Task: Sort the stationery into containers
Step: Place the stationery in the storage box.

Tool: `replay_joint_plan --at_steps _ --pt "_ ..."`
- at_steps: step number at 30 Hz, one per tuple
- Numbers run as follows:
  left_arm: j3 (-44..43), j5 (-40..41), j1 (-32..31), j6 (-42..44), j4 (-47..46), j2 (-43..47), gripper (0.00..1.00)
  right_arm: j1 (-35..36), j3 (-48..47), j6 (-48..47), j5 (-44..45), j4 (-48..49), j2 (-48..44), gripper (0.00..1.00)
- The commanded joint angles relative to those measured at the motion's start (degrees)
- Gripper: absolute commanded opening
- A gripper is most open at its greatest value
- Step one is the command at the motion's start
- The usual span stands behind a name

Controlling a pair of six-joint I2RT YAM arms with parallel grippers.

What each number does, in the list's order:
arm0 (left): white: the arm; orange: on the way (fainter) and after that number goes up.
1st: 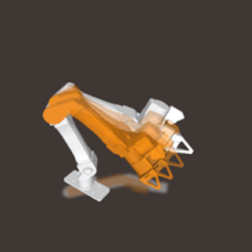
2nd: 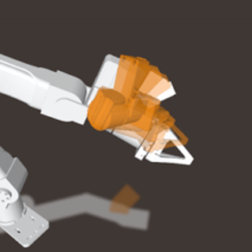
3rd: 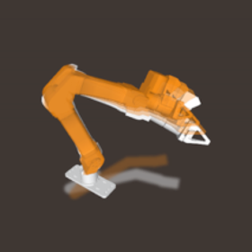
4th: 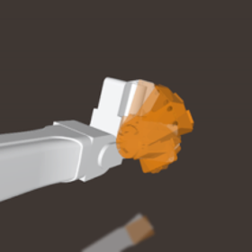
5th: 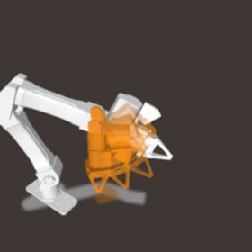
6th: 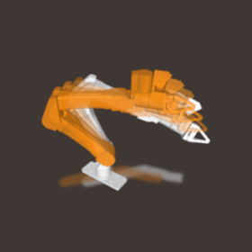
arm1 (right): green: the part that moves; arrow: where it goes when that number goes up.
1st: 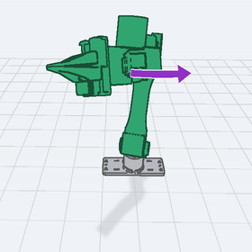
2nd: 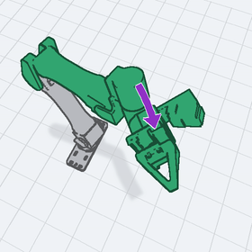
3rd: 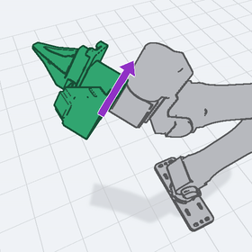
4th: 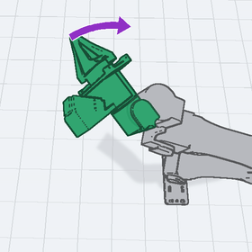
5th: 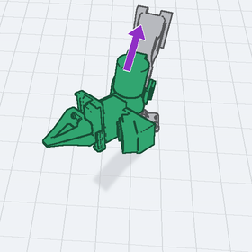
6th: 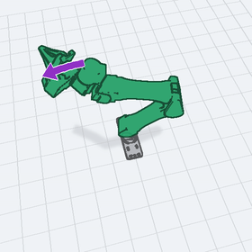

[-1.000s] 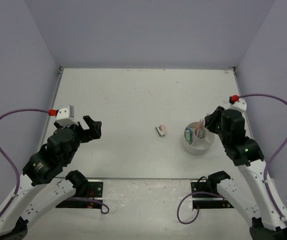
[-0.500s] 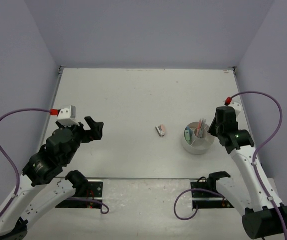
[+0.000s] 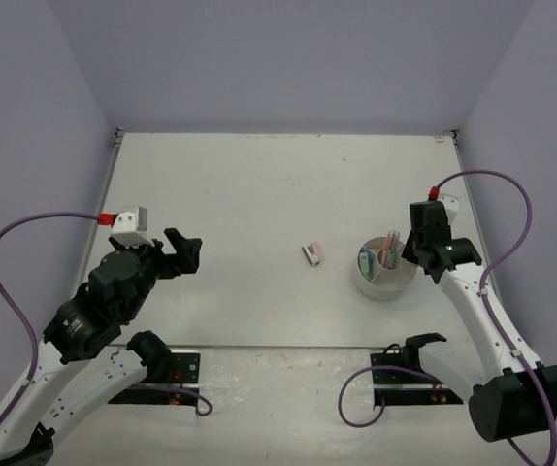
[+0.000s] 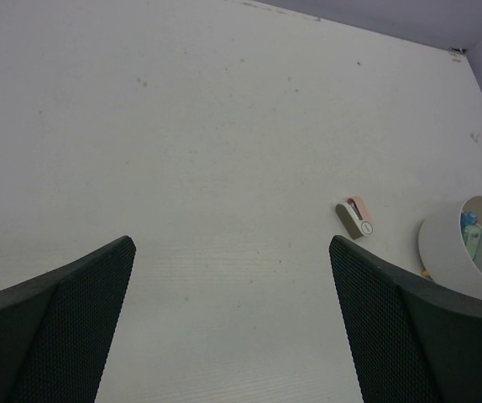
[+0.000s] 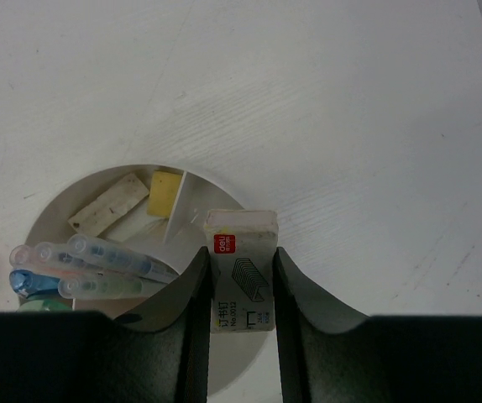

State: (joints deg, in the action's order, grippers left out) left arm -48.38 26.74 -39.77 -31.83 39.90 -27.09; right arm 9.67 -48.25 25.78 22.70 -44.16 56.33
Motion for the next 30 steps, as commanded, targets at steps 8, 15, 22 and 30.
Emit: replay_joint_plan --at_steps 8,15,22,30 --pt "0.21 -0.54 0.29 1.95 -2.28 0.1 1.0 -0.27 -3.14 -0.99 -1.13 1.98 3.52 0.3" --pt "0.13 -0.46 0.22 2.04 -2.37 -0.33 1.0 -0.18 -2.99 -1.26 -2.31 1.88 3.61 0.41" --pt "0.21 -0.76 0.27 2.21 -2.46 -0.58 1.0 -0.18 -3.1 -1.19 -2.4 1.49 3.31 0.45" --pt "-0.16 -1.43 0.22 2.02 -2.49 -4.99 1.0 0.83 -6.34 -0.9 -7.4 1.5 -3.8 0.46"
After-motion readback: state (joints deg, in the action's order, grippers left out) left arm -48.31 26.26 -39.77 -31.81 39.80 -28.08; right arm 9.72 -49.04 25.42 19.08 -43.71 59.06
